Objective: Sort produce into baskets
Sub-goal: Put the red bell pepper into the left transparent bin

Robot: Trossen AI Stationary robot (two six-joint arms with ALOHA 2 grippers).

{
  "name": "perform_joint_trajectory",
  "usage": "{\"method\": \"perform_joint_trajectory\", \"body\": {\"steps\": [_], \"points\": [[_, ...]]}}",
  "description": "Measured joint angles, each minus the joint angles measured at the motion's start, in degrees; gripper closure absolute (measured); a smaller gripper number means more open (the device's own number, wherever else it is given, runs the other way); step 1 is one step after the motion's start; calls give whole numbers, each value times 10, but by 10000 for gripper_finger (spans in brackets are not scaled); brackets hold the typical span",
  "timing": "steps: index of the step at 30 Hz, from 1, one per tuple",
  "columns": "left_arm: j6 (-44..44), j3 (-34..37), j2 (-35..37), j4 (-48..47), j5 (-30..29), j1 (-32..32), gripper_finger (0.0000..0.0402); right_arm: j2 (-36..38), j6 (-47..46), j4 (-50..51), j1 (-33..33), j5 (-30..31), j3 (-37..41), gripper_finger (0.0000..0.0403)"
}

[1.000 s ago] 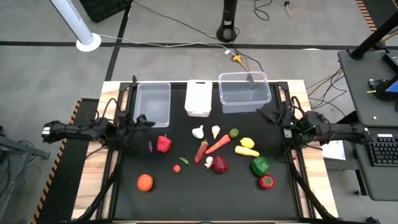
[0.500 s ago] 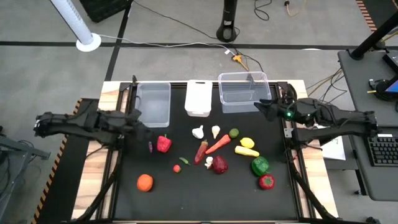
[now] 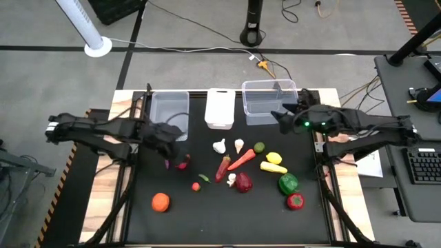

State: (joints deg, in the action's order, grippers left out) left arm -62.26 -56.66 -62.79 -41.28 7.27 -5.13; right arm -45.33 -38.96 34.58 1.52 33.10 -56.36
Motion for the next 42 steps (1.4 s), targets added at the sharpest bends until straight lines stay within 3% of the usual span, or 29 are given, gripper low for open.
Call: {"method": "perform_joint_trajectory", "body": {"steps": [6,12,36,42], "points": [[-95,-8,-101,-75,-20,0,210,-17,-4,13,0,0,-3,53],[-122,-8,-160,-121,-20,-3,210,-27,-4,14,0,-1,-5,53],[-79,-6,-165,-137,-69,11,198,-28,-3,14,0,-5,-5,53],[-82,-6,-165,-151,-79,11,154,-28,-4,14,0,-5,-5,53]]}}
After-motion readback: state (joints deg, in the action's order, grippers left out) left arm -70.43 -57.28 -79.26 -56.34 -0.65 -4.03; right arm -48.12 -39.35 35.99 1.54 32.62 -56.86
